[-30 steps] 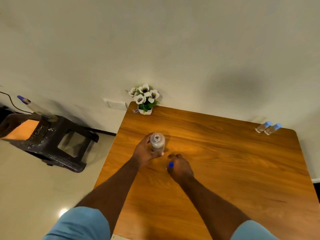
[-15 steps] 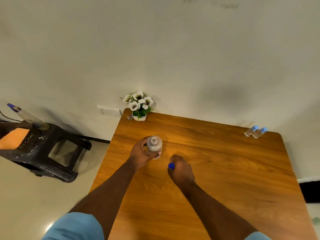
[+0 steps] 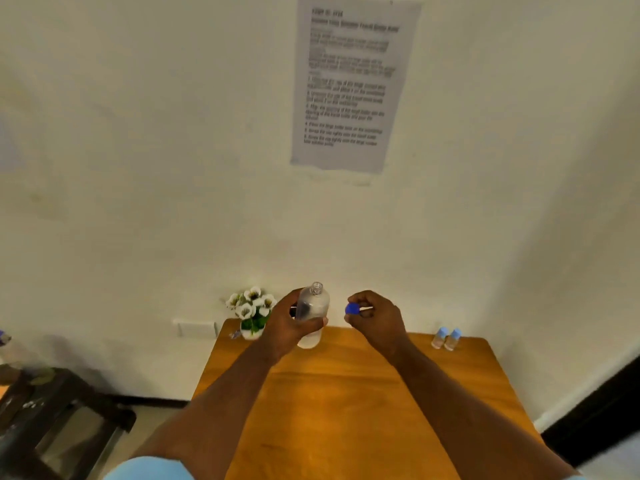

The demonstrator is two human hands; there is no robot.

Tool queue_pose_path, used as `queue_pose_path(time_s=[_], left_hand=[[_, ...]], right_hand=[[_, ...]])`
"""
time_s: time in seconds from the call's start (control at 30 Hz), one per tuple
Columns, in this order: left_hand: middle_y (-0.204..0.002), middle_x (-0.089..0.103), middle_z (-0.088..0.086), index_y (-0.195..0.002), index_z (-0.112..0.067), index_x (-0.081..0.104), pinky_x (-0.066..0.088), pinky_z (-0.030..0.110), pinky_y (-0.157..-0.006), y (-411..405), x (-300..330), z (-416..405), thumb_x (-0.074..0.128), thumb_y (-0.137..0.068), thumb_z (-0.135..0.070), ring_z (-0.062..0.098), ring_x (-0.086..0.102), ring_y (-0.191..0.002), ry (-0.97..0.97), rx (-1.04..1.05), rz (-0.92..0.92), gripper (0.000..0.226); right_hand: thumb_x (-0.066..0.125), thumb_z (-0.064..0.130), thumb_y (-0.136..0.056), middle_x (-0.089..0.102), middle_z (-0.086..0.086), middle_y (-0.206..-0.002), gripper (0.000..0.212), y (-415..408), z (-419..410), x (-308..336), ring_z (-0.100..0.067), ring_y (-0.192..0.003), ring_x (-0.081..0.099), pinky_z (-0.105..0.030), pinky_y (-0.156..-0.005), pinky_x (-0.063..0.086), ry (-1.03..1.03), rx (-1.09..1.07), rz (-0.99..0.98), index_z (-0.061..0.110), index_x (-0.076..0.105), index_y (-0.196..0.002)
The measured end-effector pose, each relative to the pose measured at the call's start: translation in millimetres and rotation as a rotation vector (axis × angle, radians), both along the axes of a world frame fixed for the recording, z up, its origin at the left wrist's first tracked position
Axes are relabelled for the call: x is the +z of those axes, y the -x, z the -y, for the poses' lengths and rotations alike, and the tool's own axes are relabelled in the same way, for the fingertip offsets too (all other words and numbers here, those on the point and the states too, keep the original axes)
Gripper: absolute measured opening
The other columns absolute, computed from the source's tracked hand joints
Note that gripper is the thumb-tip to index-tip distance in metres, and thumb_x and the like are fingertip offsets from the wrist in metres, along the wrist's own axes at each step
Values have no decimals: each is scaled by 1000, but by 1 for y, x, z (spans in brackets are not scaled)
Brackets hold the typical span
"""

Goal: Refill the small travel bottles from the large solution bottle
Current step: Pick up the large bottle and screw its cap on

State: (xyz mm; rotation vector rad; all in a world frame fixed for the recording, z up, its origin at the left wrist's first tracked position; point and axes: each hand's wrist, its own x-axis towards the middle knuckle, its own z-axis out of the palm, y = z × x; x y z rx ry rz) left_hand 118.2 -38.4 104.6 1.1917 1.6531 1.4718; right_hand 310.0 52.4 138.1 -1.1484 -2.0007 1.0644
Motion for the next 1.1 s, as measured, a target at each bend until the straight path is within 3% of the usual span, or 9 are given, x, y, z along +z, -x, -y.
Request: queue_pose_path(time_s=[0.1,0.23,0.4,0.53,0.6,0.73,0.9,0.97,1.1], left_hand=[[-112,68,-12,-112,-44,61,56,24,-82,-11,41,-12,87,-75,-19,15,64,-102,-76,-43,-26,52],[-113,69,-7,-119,-35,62,54,18,-78,-26,90,-29,88,-75,-20,18,65,-100,-152,-58,-45,54],[-108,74,-9,-115,-34,64,56,17,-77,-50,147,-48,87,-76,-17,8,71,-95,-243,-89,-83,48],[-104,76,-11,-113,-34,65,56,16,-77,-74,182,-64,86,-77,-16,6,72,-95,-304,-113,-72,46],[-108,75,-12,-115,-34,64,56,16,-78,-86,196,-70,85,-78,-17,6,72,-98,-330,-129,-62,46],[-108,75,-7,-114,-32,65,57,19,-79,-104,220,-79,84,-79,-17,9,73,-98,-374,-147,-69,43],[-110,75,-5,-114,-32,66,60,22,-81,-121,237,-89,84,-78,-21,14,73,-100,-381,-160,-84,42],[-112,75,-2,-115,-31,66,60,29,-89,-123,240,-92,85,-78,-23,17,73,-103,-379,-161,-95,42],[-108,76,-3,-110,-32,68,60,28,-86,-128,247,-92,86,-77,-23,16,73,-100,-391,-151,-113,39]], right_hand=[[83,14,-78,74,8,-100,30,-8,-13,58,-1,-74,67,-8,-71,50,-80,23,-67,22,74,-106],[84,11,-75,75,1,-97,33,-21,-31,126,-17,-74,66,-11,-74,51,-209,50,-91,18,74,-106],[86,10,-71,70,4,-86,33,-38,-47,210,-7,-70,61,-8,-64,48,-346,57,-1,13,68,-98],[83,14,-73,71,9,-97,31,-50,-51,270,-12,-81,68,-25,-77,55,-516,124,126,23,72,-101],[80,9,-77,68,10,-109,34,-56,-52,294,-13,-84,68,-25,-78,54,-538,187,210,24,73,-107],[71,2,-84,58,9,-117,38,-63,-51,330,-12,-89,65,-23,-82,48,-644,306,477,24,73,-115],[66,9,-92,68,5,-118,29,-73,-52,355,-5,-82,58,-13,-72,39,-749,357,599,21,72,-117],[67,11,-91,70,4,-116,29,-75,-55,361,-6,-84,58,-15,-75,40,-773,351,620,20,72,-118],[69,19,-91,73,-2,-110,23,-77,-60,365,-17,-97,65,-29,-86,52,-789,299,648,15,73,-113]])
